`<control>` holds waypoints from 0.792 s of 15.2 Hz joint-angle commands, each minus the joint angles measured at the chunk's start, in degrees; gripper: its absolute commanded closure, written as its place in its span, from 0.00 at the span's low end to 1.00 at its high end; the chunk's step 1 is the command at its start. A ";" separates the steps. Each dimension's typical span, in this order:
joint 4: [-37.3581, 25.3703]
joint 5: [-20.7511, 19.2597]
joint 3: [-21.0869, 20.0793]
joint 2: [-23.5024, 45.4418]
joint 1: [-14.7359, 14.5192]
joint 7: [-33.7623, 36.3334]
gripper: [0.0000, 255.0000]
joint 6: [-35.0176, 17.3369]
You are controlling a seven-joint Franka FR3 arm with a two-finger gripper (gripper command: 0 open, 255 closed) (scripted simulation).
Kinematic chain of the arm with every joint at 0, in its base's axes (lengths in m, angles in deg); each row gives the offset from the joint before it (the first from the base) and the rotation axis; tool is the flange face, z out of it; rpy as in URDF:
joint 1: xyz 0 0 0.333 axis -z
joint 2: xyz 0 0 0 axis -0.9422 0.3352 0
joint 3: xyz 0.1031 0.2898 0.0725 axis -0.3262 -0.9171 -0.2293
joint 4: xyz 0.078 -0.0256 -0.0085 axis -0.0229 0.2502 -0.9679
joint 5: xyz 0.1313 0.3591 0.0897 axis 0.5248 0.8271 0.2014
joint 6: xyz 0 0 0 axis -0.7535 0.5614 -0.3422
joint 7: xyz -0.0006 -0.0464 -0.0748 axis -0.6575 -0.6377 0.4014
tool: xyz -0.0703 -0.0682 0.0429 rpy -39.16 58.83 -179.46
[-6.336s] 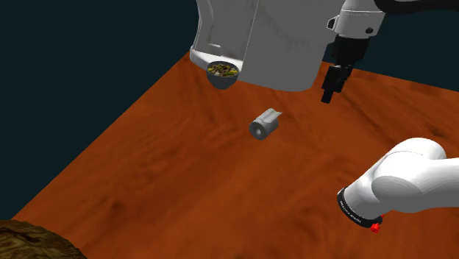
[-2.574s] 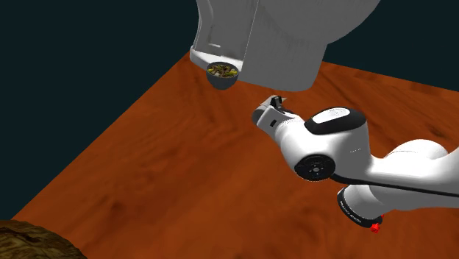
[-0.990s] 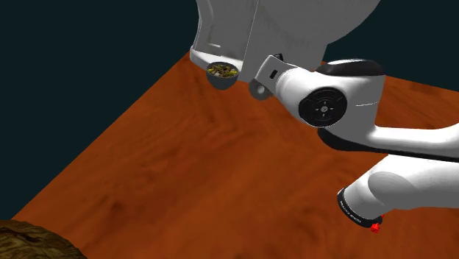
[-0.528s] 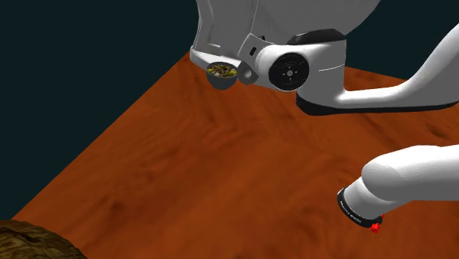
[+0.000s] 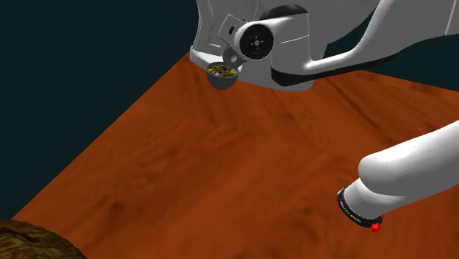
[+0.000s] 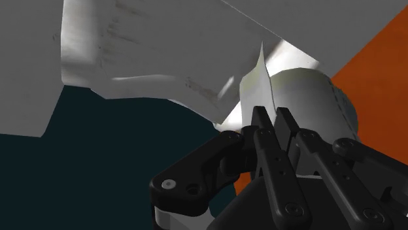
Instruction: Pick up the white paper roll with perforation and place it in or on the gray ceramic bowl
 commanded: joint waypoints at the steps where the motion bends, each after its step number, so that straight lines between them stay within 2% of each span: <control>1: -4.73 -2.62 -0.76 5.22 1.18 -0.73 1.00 1.83; 5: -14.63 -7.45 -1.62 16.09 1.03 -3.17 1.00 6.32; 11: -32.11 -13.33 -0.25 32.21 -3.41 -9.73 1.00 11.47; 12: -31.75 -13.78 -0.03 32.41 -3.55 -9.08 1.00 11.44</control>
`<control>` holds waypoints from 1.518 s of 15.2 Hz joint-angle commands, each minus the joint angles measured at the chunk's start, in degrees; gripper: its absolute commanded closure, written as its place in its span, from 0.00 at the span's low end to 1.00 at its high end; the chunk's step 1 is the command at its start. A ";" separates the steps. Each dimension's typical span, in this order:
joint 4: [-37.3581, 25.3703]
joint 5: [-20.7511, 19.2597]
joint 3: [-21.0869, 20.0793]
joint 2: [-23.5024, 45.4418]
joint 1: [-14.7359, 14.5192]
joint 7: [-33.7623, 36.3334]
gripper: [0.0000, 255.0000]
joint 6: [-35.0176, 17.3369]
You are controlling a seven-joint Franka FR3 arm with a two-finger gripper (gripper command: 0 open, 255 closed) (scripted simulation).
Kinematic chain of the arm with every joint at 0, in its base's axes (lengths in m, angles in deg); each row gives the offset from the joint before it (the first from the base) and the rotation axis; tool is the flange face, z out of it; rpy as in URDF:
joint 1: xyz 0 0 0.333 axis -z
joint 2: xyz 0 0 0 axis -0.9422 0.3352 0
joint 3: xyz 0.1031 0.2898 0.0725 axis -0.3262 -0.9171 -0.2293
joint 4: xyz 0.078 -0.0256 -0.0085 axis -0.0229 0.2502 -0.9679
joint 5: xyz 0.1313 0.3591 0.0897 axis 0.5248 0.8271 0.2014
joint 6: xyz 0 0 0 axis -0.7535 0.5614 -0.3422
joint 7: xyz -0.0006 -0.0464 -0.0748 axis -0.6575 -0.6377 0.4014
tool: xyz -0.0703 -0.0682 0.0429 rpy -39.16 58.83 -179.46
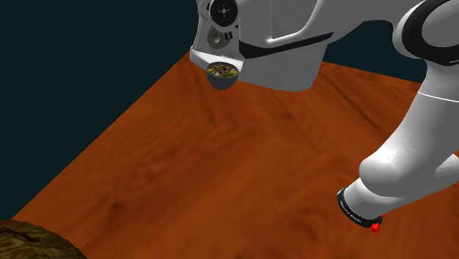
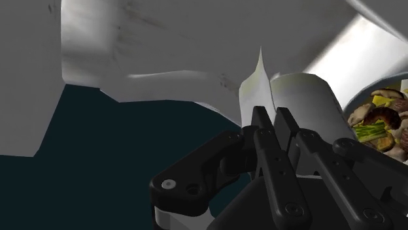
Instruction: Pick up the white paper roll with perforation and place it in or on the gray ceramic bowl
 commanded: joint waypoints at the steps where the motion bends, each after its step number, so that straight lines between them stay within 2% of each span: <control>1: -0.92 -1.01 0.40 1.37 -0.41 0.24 1.00 0.12; 23: 4.13 -11.42 3.77 8.20 -3.28 12.93 1.00 1.85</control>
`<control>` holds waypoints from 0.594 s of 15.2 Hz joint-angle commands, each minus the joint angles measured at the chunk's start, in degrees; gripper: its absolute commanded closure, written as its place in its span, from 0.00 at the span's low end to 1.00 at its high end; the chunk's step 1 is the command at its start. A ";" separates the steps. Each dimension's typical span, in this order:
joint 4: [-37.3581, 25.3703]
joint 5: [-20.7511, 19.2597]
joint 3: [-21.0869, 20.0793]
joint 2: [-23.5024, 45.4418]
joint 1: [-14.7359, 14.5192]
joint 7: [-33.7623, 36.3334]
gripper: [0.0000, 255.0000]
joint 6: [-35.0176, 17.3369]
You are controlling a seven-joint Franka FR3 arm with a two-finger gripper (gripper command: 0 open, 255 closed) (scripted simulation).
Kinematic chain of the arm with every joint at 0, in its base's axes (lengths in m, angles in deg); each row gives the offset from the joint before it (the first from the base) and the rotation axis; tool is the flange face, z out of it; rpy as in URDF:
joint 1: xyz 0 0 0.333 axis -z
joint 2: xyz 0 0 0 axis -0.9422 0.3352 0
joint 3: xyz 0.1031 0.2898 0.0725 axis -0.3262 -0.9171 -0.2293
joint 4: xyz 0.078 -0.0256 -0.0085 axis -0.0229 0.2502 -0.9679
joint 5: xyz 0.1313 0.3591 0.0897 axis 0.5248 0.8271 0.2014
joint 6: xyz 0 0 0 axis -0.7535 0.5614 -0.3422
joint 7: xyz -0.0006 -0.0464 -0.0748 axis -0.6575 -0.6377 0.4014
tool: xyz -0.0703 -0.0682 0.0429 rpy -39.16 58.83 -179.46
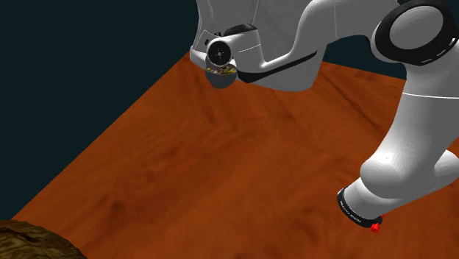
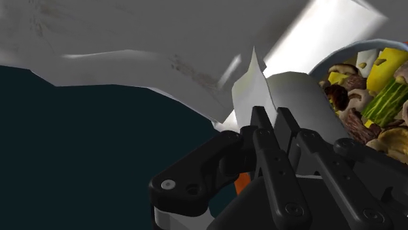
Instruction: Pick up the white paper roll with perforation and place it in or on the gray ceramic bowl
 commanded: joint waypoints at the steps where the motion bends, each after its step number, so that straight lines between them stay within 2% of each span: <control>1: 0.33 -0.29 0.20 0.39 -0.04 0.47 1.00 0.12; 7: 0.33 -0.31 0.12 0.42 0.01 0.46 1.00 0.15; 8: 0.44 -0.29 0.11 0.33 0.06 0.50 0.00 0.13; 9: 0.45 -0.38 0.16 0.37 0.11 0.55 0.00 0.06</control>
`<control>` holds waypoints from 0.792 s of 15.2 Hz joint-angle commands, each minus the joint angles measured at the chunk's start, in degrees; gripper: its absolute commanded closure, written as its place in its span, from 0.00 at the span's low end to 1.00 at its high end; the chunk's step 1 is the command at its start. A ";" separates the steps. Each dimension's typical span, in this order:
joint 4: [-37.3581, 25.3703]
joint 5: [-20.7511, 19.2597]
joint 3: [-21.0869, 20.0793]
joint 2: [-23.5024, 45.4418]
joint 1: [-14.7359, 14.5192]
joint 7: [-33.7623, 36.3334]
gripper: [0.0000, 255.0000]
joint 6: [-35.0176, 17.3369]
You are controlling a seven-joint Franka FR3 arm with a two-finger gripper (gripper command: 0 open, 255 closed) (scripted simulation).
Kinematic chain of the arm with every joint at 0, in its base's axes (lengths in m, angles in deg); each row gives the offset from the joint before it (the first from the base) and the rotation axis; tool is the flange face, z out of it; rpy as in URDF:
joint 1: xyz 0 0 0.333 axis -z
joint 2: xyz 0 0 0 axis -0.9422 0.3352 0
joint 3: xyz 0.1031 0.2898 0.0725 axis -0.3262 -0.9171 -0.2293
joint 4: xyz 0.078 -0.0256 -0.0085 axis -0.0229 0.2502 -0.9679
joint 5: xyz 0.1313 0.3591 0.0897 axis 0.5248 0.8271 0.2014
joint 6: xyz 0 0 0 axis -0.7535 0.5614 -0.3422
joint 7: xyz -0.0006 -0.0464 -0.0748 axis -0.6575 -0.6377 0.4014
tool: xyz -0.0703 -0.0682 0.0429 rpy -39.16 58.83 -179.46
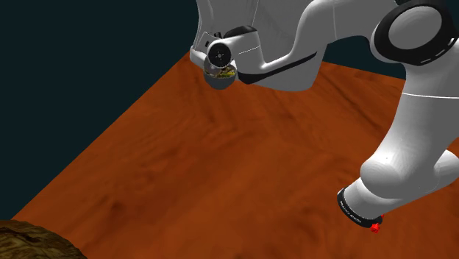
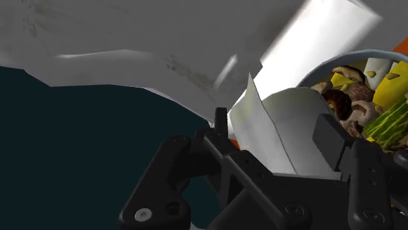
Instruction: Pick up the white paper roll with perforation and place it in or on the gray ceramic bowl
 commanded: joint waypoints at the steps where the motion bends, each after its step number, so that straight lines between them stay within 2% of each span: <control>1: 0.07 0.02 0.04 0.03 0.06 0.01 0.00 -0.04; 4: -0.06 0.05 0.01 0.13 -0.06 -0.07 0.00 0.07; 8: 6.03 4.07 -2.48 -6.14 -0.01 1.09 0.00 1.79; 12: 6.03 4.07 -2.47 -6.14 -0.01 1.09 0.00 1.79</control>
